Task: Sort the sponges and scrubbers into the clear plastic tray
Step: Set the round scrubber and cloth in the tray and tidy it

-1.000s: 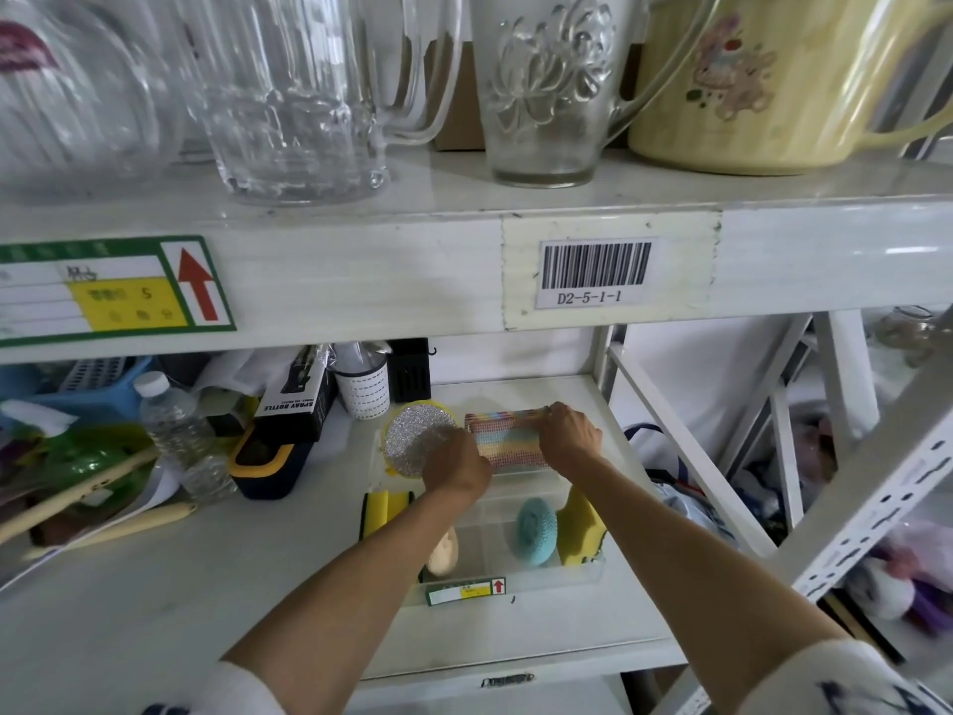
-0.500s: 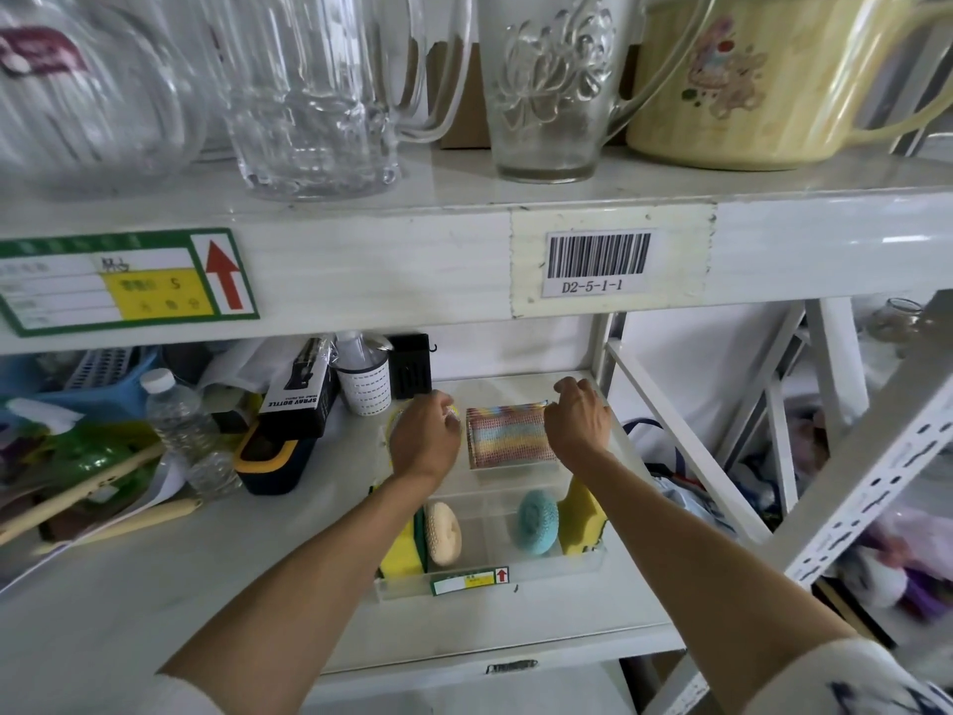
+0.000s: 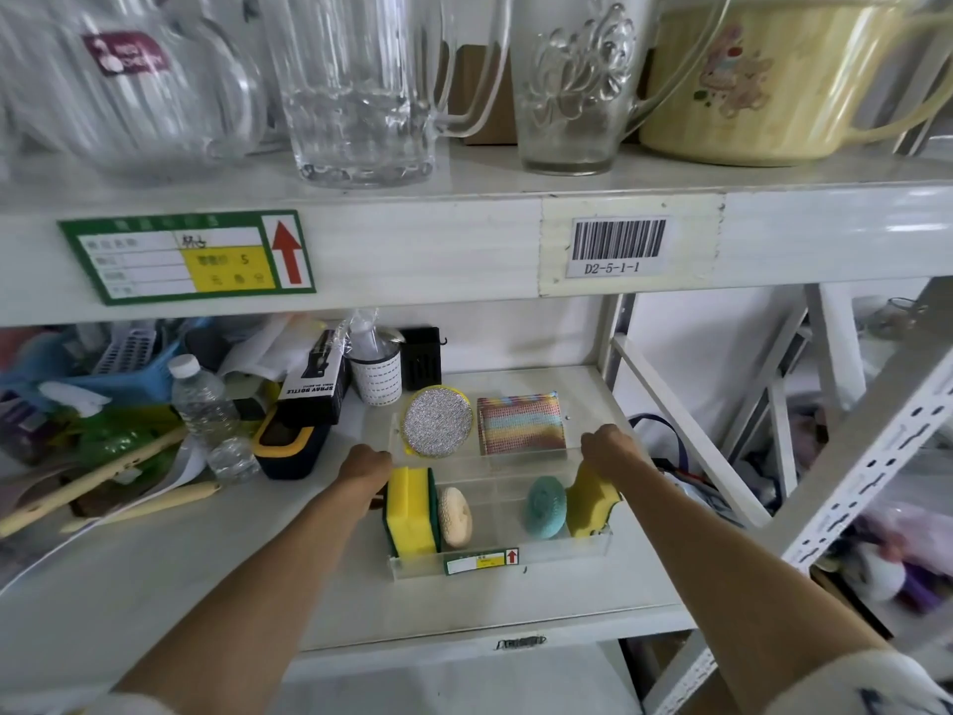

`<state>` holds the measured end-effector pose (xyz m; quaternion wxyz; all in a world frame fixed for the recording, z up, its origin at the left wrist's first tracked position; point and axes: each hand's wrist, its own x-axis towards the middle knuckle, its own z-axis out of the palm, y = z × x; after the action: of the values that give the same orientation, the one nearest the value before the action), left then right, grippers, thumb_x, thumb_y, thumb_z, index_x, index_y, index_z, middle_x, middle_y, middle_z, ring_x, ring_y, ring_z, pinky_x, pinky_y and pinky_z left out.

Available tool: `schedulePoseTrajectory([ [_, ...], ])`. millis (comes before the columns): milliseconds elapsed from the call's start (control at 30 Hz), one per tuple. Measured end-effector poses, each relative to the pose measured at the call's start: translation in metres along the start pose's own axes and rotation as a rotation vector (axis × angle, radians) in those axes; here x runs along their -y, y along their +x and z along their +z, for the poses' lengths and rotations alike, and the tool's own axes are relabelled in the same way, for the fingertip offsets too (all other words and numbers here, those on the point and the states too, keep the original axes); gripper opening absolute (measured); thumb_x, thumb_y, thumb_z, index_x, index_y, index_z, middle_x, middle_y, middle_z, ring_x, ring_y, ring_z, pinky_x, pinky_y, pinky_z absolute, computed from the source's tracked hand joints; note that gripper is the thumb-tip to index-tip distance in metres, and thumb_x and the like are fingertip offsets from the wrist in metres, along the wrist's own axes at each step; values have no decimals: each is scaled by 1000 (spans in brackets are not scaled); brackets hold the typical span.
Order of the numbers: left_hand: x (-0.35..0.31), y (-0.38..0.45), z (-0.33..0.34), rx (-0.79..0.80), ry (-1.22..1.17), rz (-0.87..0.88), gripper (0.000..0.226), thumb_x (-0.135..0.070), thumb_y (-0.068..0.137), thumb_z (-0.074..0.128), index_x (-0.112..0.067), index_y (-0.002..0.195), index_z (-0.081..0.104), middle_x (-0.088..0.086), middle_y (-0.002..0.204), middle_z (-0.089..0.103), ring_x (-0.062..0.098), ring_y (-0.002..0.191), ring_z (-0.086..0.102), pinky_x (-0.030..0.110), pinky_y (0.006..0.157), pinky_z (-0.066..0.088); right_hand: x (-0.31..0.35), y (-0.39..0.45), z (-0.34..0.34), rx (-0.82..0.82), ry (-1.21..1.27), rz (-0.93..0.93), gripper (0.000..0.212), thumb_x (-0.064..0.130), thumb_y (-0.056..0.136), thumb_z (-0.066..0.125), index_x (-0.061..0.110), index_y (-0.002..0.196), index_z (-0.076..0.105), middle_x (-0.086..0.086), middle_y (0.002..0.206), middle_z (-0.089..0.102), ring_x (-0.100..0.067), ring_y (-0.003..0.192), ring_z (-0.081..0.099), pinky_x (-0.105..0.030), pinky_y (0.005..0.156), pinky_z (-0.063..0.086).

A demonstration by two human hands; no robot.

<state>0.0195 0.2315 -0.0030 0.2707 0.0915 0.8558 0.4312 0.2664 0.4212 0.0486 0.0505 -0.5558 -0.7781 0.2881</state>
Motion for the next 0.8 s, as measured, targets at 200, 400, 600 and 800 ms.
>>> schedulePoseTrajectory([
  [200, -7, -19, -4, -22, 66, 47, 31, -12, 91, 46, 9, 112, 56, 29, 117, 62, 40, 107, 61, 38, 83, 50, 6, -7, 6, -16, 8, 25, 35, 10, 99, 35, -5, 125, 52, -18, 103, 49, -39, 121, 52, -41, 95, 43],
  [400, -3, -19, -6, -69, 160, 44, 32, -13, 93, 45, 10, 114, 55, 28, 120, 61, 40, 109, 60, 39, 90, 50, 11, -10, 9, 0, -1, 39, 34, 11, 98, 37, -4, 123, 53, -12, 94, 45, -36, 115, 56, -39, 91, 44],
  [600, -4, -21, -6, -76, 177, 61, 31, -12, 94, 45, 11, 112, 55, 29, 118, 61, 40, 107, 60, 40, 89, 50, 14, -10, 9, 0, 15, 72, 22, 9, 93, 47, 0, 111, 56, -12, 93, 52, -25, 87, 51, -30, 74, 40],
  [800, -5, -22, -10, -41, 235, 66, 34, -14, 95, 43, 10, 117, 53, 28, 120, 60, 37, 101, 60, 35, 79, 47, 15, -11, 10, 6, -18, 44, 3, 10, 93, 48, 7, 93, 48, -12, 94, 54, -25, 86, 54, -31, 72, 42],
])
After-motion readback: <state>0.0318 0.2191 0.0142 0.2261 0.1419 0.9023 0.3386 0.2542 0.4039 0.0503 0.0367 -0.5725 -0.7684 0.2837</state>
